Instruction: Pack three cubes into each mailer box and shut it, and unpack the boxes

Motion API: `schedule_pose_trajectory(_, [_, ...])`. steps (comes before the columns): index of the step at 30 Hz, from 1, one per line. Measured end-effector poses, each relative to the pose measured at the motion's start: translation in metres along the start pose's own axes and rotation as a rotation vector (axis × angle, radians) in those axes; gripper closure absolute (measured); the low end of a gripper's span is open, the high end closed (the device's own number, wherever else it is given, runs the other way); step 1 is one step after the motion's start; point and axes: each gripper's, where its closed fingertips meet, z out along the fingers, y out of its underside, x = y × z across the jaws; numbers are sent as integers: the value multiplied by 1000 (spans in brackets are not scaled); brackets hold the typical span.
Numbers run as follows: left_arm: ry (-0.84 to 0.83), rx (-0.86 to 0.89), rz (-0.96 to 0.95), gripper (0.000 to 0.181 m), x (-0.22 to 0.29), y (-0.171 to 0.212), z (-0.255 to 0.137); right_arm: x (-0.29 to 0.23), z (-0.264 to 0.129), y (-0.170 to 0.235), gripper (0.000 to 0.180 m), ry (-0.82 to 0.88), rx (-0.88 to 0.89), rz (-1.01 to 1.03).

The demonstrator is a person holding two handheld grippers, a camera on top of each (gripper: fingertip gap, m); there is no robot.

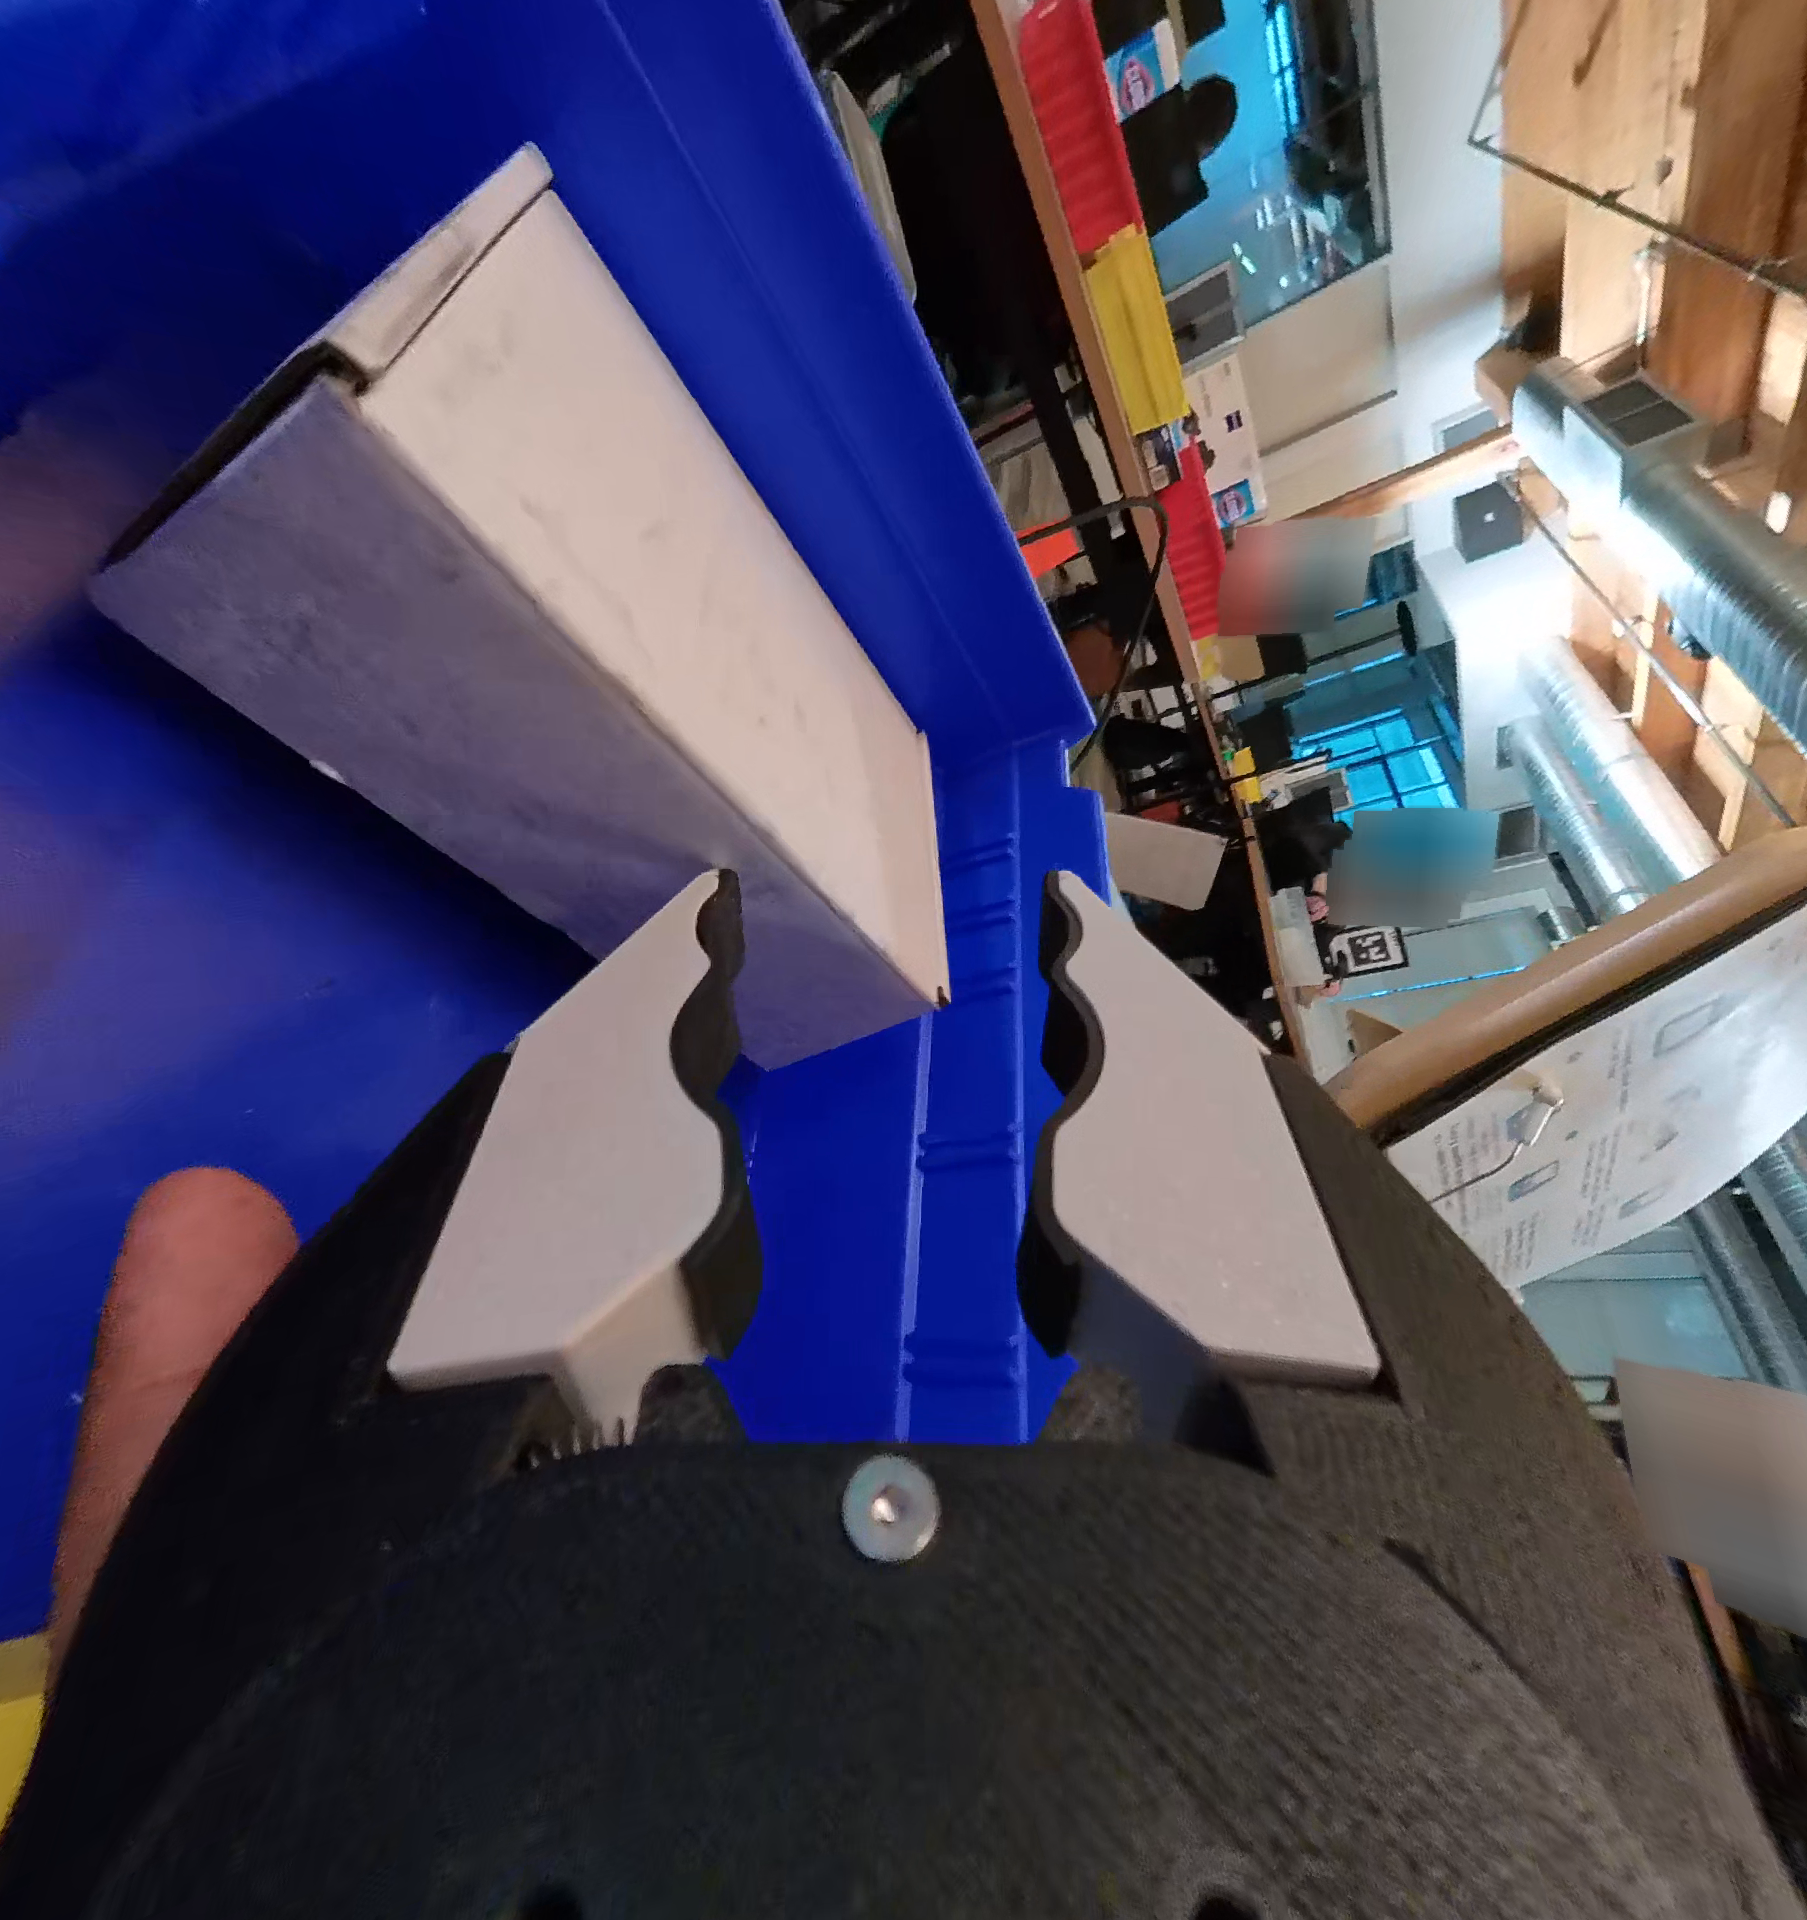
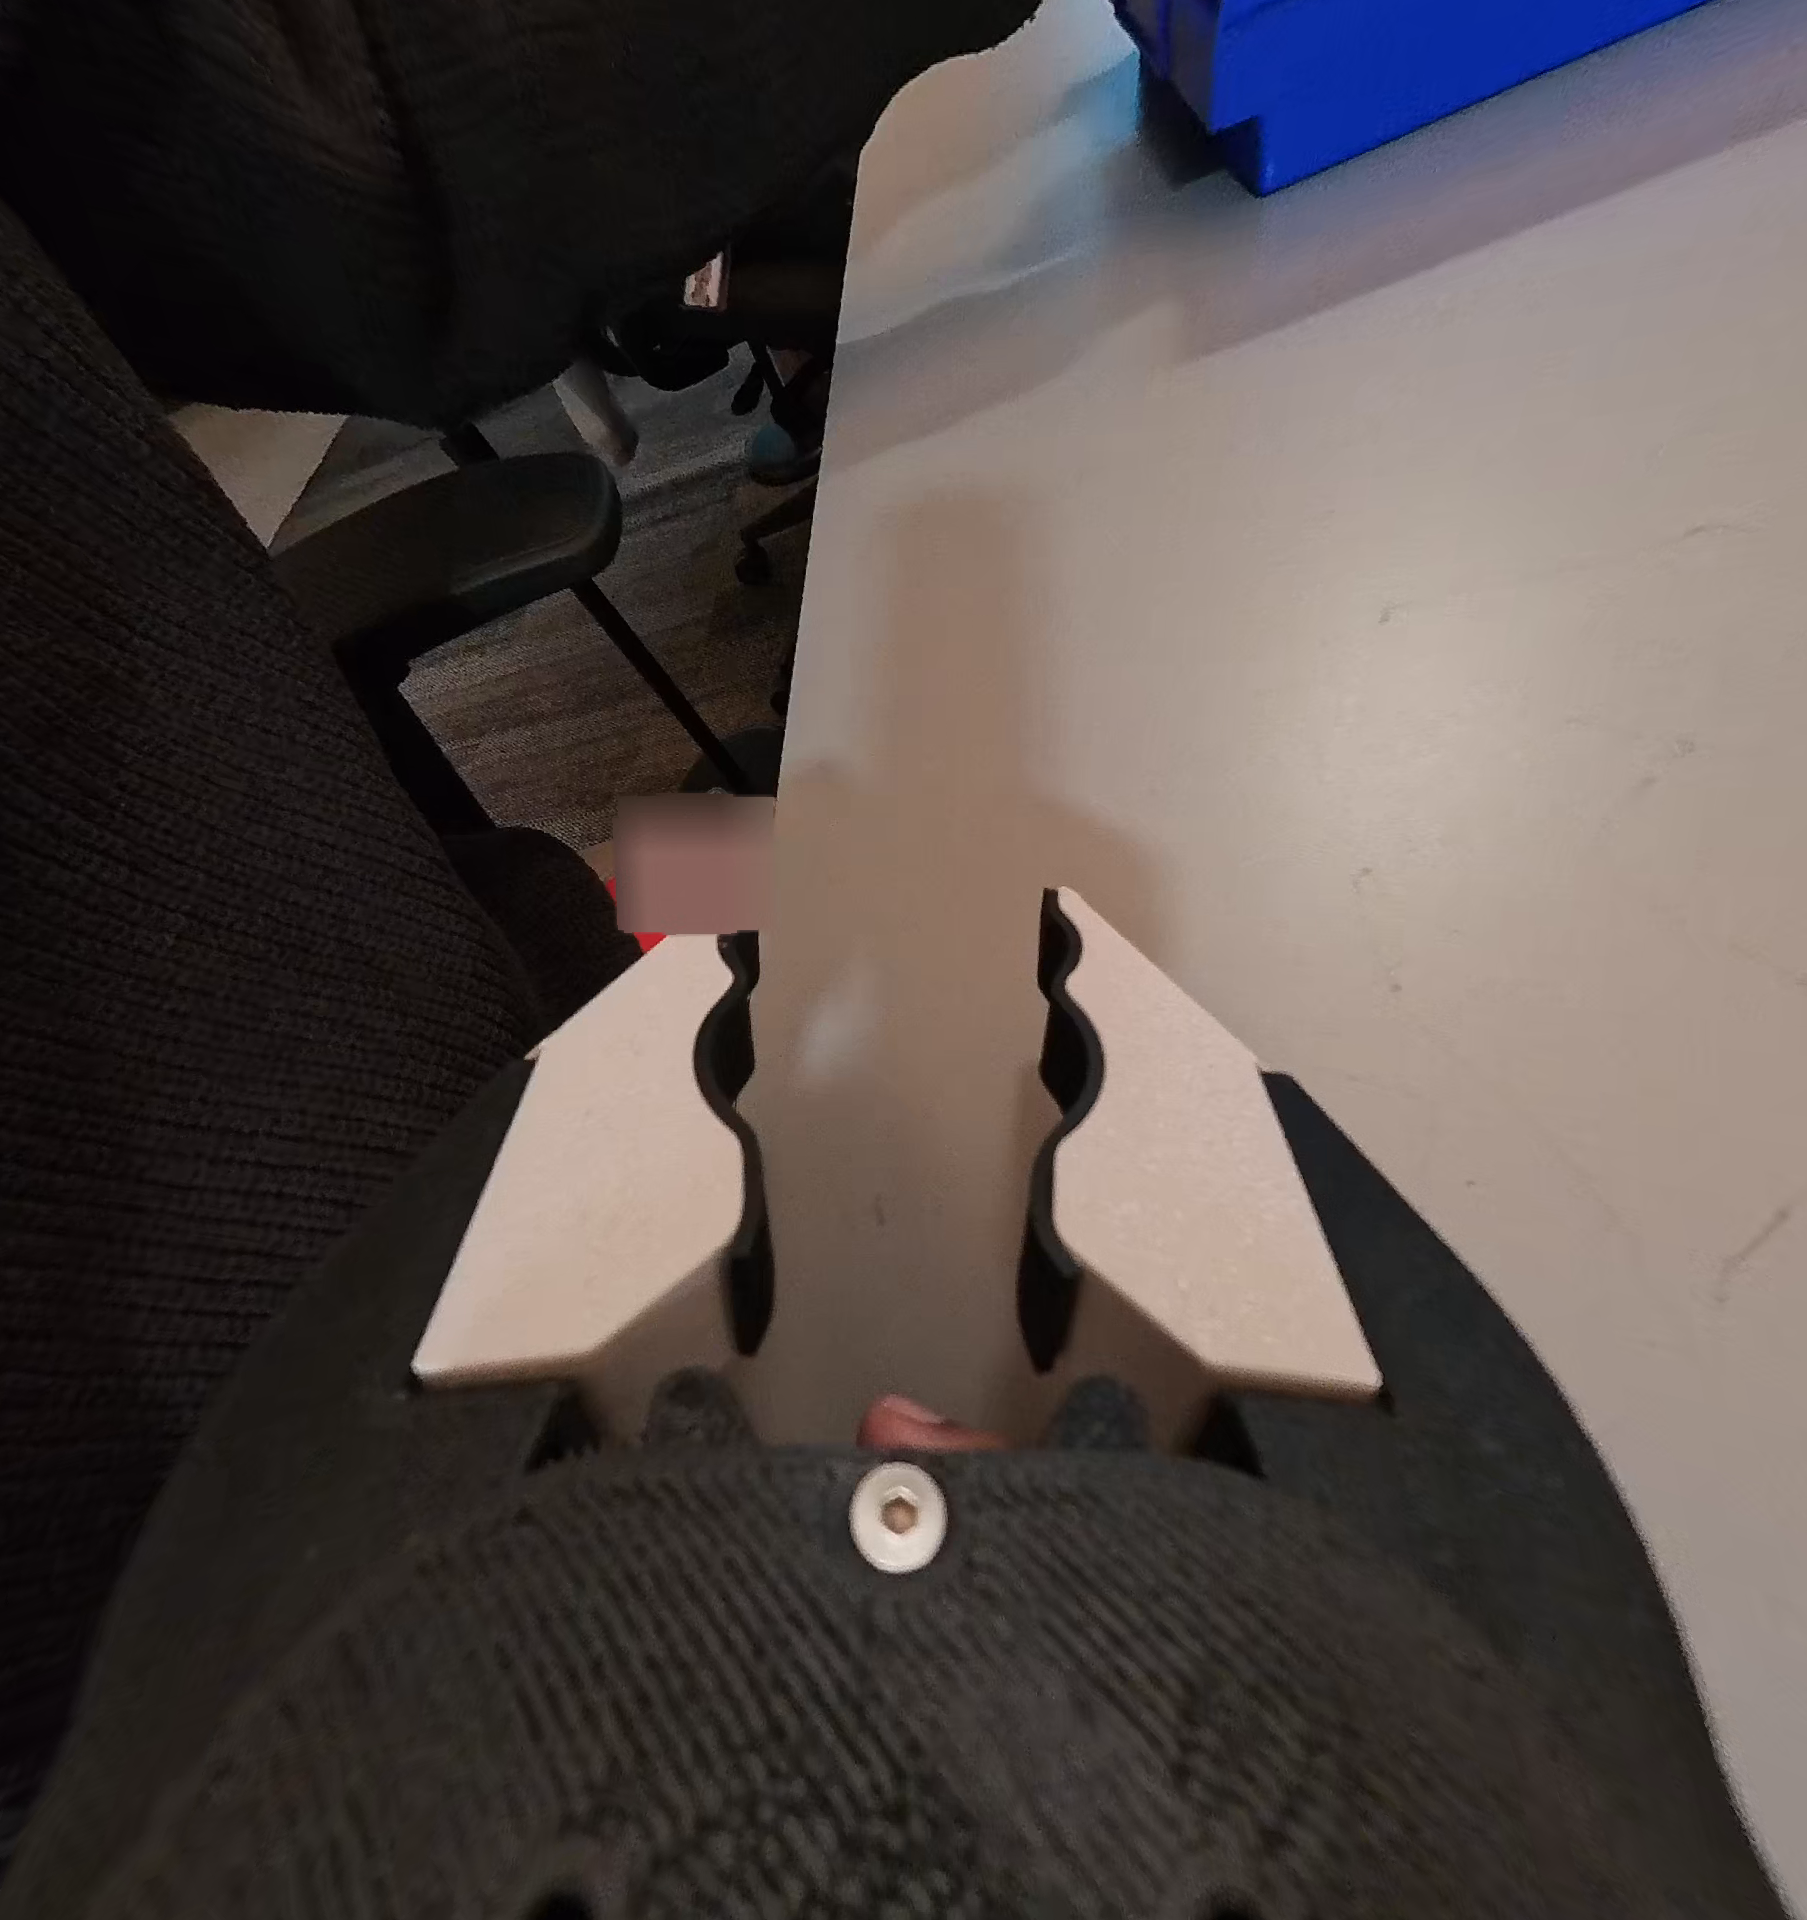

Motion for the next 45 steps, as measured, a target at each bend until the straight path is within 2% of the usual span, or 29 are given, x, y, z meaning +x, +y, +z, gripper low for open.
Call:
schedule_pose_trajectory(6, [-76,-37,118,127,-3,-2,-10,1,0,-1,126,-7,3,12])
schedule_pose_trajectory(11, [-160,-63,308,124,1,-10,-14,1,0,0,126,-12,-4,22])
schedule_pose_trajectory(16, [-184,-273,506,119,17,40,-11,2,1,0,126,-5,-6,18])
schedule_pose_trajectory(19, [-214,-277,575,124,23,50,-21,1,1,1,126,2,-10,0])
schedule_pose_trajectory(24, [-146,-231,573,123,37,52,-58,-2,3,6,125,10,-44,-33])
schedule_pose_trajectory(30, [-125,-318,858,124,56,99,-85,-3,6,10,126,4,-69,-39])
schedule_pose_trajectory(32, [-175,-357,957,123,52,114,-84,-4,6,10,127,10,-72,-50])
schedule_pose_trajectory(34, [-241,-378,1026,130,43,123,-81,-5,6,11,127,21,-75,-71])
schedule_pose_trajectory(38, [-391,-307,1112,175,24,111,-80,-7,8,15,128,43,-96,-116])
schedule_pose_trajectory(45, [-416,-254,1145,180,24,124,-106,-8,10,20,129,56,-129,-144])
